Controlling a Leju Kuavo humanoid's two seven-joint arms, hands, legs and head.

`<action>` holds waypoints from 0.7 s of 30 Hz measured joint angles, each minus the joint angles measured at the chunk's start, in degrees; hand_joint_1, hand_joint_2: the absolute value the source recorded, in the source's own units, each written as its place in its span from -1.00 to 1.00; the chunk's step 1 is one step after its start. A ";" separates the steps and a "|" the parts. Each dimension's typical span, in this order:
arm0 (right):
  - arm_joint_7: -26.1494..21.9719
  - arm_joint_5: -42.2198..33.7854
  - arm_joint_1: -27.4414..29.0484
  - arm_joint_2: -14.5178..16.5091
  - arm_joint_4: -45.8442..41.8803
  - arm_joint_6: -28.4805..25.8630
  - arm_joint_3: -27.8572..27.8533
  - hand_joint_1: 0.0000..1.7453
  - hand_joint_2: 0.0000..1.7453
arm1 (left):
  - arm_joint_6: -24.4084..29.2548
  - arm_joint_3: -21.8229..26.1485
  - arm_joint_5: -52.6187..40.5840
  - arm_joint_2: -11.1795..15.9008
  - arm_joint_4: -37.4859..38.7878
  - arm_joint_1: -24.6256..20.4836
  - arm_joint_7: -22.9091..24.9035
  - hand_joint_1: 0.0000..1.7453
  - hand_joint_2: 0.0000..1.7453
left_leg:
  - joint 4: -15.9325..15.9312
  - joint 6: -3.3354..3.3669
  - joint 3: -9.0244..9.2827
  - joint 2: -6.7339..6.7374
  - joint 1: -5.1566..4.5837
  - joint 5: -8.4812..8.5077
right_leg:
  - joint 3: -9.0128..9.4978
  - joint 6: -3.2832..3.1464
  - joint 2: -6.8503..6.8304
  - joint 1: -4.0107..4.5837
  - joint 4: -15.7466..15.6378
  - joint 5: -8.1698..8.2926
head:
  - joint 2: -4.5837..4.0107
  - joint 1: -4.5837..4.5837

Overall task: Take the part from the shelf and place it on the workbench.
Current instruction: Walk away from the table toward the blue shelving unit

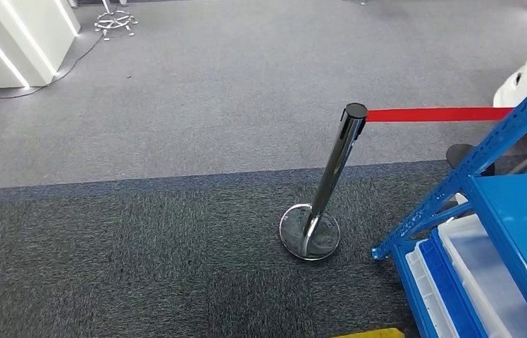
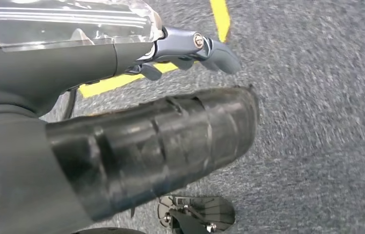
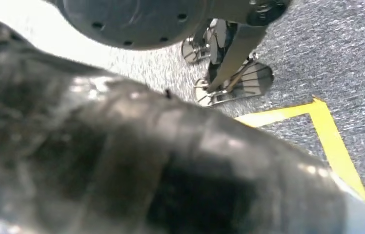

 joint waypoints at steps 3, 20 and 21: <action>0.00 0.00 0.01 -0.04 0.00 0.03 0.00 -1.00 -1.00 | -0.01 0.17 -0.03 0.00 0.00 0.07 0.01 -1.00 -1.00 | 0.19 0.07 -0.07 2.83 -0.21 -0.29 | -2.48 0.36 -0.96 -0.14 5.83 -1.66 | 0.00 0.00; 0.47 0.68 -0.07 -0.21 0.05 0.23 -0.02 -1.00 -1.00 | 0.08 0.60 -0.05 -0.02 0.00 0.03 0.22 -1.00 -1.00 | 12.81 -2.68 -4.98 0.25 -0.01 -5.43 | 5.29 -2.46 2.58 0.18 -9.30 5.21 | 0.00 -0.16; 0.50 0.70 -0.07 -0.19 0.05 0.22 -0.02 -1.00 -1.00 | 0.08 0.61 -0.05 -0.01 0.00 0.04 0.24 -1.00 -1.00 | 8.80 -2.44 -3.24 -0.98 0.03 -3.47 | 5.27 -2.38 3.31 0.15 -9.19 5.24 | 0.00 -0.15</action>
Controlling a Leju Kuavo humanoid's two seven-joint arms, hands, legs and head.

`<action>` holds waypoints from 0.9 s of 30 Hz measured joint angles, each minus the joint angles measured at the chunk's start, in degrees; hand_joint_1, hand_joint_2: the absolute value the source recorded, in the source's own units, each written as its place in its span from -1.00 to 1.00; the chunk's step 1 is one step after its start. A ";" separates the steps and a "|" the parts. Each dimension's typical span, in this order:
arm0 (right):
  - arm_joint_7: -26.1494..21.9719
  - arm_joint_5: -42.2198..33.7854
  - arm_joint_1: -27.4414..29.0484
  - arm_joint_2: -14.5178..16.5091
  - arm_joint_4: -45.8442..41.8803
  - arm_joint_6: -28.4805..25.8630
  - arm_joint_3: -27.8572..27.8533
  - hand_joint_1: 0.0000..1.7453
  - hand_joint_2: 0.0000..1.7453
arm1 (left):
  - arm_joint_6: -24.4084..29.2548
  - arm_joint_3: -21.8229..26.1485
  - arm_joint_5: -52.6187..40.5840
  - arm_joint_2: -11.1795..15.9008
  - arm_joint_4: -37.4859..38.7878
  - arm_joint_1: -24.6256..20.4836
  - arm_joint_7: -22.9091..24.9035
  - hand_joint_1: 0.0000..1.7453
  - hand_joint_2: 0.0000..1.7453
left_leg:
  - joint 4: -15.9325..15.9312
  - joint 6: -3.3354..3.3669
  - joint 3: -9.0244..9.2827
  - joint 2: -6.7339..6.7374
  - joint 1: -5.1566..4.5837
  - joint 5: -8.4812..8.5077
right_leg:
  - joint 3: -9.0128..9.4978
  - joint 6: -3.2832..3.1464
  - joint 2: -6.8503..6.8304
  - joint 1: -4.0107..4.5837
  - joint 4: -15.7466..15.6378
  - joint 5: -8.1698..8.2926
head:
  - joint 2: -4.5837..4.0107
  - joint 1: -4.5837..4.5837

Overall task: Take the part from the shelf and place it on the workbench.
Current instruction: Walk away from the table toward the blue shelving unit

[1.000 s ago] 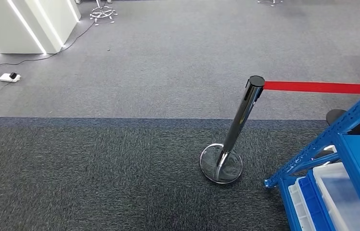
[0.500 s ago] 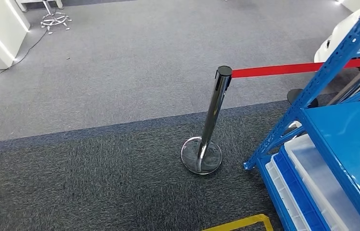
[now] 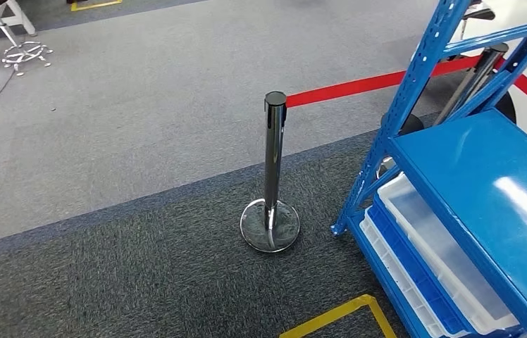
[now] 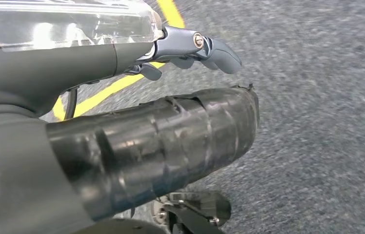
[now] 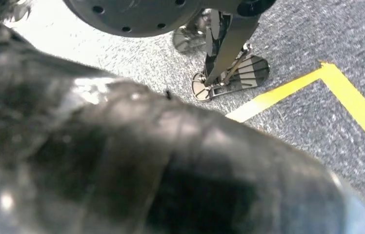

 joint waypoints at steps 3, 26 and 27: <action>0.04 0.11 -0.06 0.05 0.02 0.00 0.00 -1.00 -1.00 | 0.04 0.03 0.00 0.03 0.00 -0.08 0.06 -1.00 -1.00 | -6.67 0.49 2.62 -2.79 -0.07 1.98 | -0.47 0.90 1.85 -0.05 0.22 0.23 | 0.00 0.02; 0.10 1.11 -0.04 -0.47 0.08 -0.04 -0.01 -1.00 -1.00 | -0.01 0.20 -0.09 -0.10 0.00 -0.23 -0.09 -1.00 -1.00 | 6.53 -0.90 -2.17 2.01 0.28 -6.21 | 0.20 0.30 -3.62 -0.43 -0.31 -0.22 | 0.00 0.04; 0.10 1.12 -0.02 -0.47 0.08 -0.03 0.00 -1.00 -1.00 | -0.02 0.22 -0.09 -0.10 0.00 -0.15 -0.08 -1.00 -1.00 | 8.51 -0.90 -3.27 1.89 0.28 -6.38 | 0.14 0.29 -2.79 -0.39 -0.22 -0.21 | 0.00 0.04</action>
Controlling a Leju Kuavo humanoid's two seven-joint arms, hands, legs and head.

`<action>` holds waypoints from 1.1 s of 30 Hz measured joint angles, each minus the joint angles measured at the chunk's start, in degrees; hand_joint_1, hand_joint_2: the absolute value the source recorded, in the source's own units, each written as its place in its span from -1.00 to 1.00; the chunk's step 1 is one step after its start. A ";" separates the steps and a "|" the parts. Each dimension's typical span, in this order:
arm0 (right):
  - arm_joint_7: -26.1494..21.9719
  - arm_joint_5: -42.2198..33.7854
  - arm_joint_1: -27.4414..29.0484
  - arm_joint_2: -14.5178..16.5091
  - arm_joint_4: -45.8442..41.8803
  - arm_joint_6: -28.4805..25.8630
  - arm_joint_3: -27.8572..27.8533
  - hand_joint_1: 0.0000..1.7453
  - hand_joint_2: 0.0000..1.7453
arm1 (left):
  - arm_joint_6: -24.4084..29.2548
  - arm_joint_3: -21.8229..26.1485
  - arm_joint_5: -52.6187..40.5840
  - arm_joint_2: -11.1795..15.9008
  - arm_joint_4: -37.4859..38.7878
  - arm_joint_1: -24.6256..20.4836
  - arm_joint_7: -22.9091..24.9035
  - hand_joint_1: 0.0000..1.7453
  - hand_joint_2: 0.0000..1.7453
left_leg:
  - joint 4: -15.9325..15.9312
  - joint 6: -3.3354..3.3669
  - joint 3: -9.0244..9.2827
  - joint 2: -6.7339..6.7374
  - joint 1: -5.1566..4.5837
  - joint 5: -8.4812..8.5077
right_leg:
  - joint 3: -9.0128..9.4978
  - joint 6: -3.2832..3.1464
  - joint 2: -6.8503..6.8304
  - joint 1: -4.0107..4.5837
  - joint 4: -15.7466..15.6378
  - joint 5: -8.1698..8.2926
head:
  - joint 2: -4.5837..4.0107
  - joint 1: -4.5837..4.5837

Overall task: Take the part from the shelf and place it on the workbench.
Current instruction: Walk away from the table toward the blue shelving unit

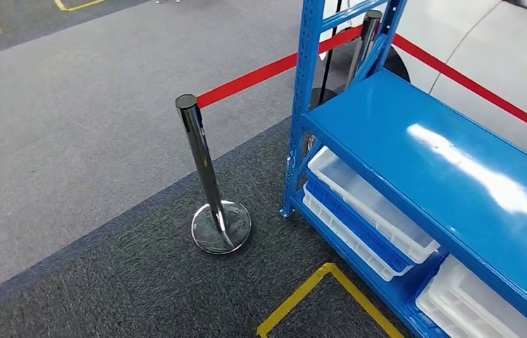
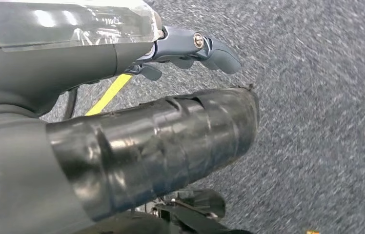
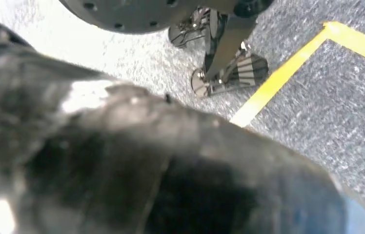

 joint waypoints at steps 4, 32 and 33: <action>0.05 0.01 0.05 0.02 0.02 0.01 0.00 -1.00 -1.00 | -0.04 0.04 0.07 0.01 0.00 0.12 0.01 -1.00 -1.00 | -9.95 0.59 3.69 -2.49 0.07 7.09 | 0.01 0.21 3.30 0.04 0.37 -0.01 | 0.00 0.01; -0.08 0.72 -0.08 -0.08 0.02 0.33 0.00 -1.00 -1.00 | -0.13 0.19 -0.08 -0.04 0.00 -0.01 -0.02 -1.00 -1.00 | -0.97 0.03 0.16 -0.12 -0.08 1.77 | 0.29 -0.39 1.28 0.30 -0.26 0.30 | 0.00 0.10; -0.07 0.77 -0.07 -0.08 0.02 0.33 0.00 -1.00 -1.00 | -0.13 0.20 -0.08 -0.04 0.00 0.00 -0.02 -1.00 -1.00 | -4.00 0.19 1.37 -0.51 -0.06 4.00 | 0.27 -0.34 2.12 0.29 -0.08 0.26 | 0.00 0.10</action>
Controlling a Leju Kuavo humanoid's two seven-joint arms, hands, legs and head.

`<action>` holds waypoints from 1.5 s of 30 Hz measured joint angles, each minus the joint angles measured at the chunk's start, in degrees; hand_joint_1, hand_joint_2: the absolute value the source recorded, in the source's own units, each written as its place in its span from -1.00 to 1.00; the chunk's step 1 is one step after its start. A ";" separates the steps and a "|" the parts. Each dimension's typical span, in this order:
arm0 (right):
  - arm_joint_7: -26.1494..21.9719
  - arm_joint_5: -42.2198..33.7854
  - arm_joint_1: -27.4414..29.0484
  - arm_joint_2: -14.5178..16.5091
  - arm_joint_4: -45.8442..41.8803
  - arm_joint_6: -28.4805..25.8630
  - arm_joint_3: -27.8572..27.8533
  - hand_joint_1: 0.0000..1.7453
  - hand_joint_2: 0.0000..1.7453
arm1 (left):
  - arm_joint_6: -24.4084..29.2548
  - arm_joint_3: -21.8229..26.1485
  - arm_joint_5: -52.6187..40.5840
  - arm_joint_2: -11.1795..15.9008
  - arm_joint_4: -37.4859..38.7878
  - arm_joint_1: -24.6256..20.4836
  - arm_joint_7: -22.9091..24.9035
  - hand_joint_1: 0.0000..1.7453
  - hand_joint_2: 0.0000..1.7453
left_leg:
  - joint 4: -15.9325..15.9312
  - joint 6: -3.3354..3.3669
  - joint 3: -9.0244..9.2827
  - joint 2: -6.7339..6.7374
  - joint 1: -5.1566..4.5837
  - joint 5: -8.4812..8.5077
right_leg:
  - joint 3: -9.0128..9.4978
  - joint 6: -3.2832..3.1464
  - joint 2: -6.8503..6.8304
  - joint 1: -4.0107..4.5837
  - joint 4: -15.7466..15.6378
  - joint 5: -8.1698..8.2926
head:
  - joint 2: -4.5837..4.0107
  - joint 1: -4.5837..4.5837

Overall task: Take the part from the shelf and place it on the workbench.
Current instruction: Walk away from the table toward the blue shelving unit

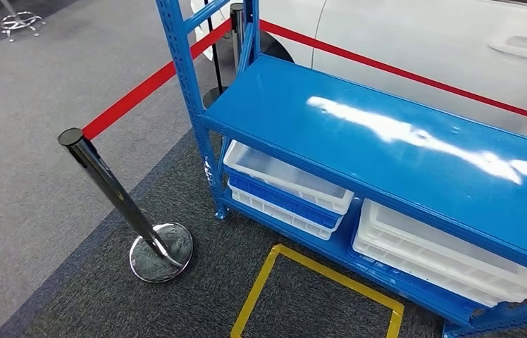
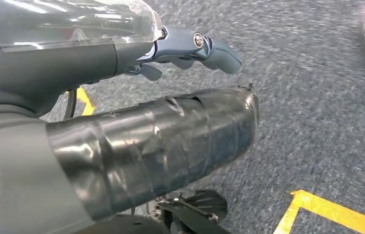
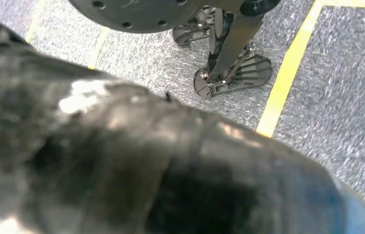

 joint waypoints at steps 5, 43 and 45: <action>0.05 0.20 -0.03 0.01 0.01 0.15 -0.02 -1.00 -1.00 | 0.00 0.36 -0.05 0.09 0.00 -0.16 0.00 -1.00 -1.00 | -11.42 0.97 4.45 -3.89 -0.02 4.50 | -0.79 1.34 3.28 -0.06 0.42 0.25 | 0.00 0.05; 3.19 1.89 -0.16 0.04 0.16 -1.36 0.00 -1.00 -1.00 | 0.02 1.16 -0.42 -0.04 0.00 0.10 0.19 -1.00 -1.00 | -11.99 2.64 4.31 0.40 0.30 5.26 | -7.51 3.08 -3.22 -0.19 15.21 -7.68 | 0.00 0.47; 3.77 2.10 -0.13 0.07 0.21 -1.56 -0.01 -1.00 -1.00 | 0.01 1.17 -0.53 -0.01 0.00 0.08 0.20 -1.00 0.00 | -11.95 2.59 4.36 1.09 0.27 5.18 | -7.27 3.23 -3.59 -0.37 15.42 -6.61 | 0.00 0.47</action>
